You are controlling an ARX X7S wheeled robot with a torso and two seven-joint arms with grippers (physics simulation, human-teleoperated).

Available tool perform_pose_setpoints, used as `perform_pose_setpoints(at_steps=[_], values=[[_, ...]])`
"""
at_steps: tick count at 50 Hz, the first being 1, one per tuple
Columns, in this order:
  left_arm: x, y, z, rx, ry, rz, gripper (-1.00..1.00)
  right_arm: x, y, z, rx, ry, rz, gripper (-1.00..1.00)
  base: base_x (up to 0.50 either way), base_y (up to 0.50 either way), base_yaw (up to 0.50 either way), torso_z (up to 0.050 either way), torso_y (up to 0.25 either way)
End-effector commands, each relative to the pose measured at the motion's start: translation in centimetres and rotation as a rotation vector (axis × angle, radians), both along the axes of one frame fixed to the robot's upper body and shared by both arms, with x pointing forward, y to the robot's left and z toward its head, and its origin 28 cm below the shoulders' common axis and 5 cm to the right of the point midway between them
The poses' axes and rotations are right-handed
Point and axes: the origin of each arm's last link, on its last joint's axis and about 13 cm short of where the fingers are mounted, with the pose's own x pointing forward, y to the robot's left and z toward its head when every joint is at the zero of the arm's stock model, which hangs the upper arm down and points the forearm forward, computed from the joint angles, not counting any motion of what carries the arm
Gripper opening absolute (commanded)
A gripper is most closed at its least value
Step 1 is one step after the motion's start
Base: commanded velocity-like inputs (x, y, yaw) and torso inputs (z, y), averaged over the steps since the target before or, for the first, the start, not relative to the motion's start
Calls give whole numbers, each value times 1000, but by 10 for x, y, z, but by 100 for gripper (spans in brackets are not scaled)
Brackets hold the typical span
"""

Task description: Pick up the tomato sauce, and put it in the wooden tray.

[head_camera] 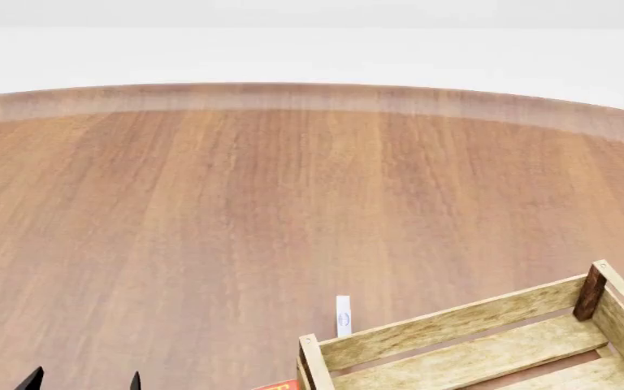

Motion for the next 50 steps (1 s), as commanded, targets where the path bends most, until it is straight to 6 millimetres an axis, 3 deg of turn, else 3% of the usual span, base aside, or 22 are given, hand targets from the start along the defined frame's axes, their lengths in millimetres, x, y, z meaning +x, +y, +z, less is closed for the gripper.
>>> perform_pose_setpoints(at_steps=[1,50], values=[[1,-1,1,-11,-7,-7,100,5,-2,-4,4,10,-28,100,0,0,0,0,0],[1,-1,1,-11,-7,-7,100,7,-2,-9,-17,22,-21,100,0,0,0,0,0]])
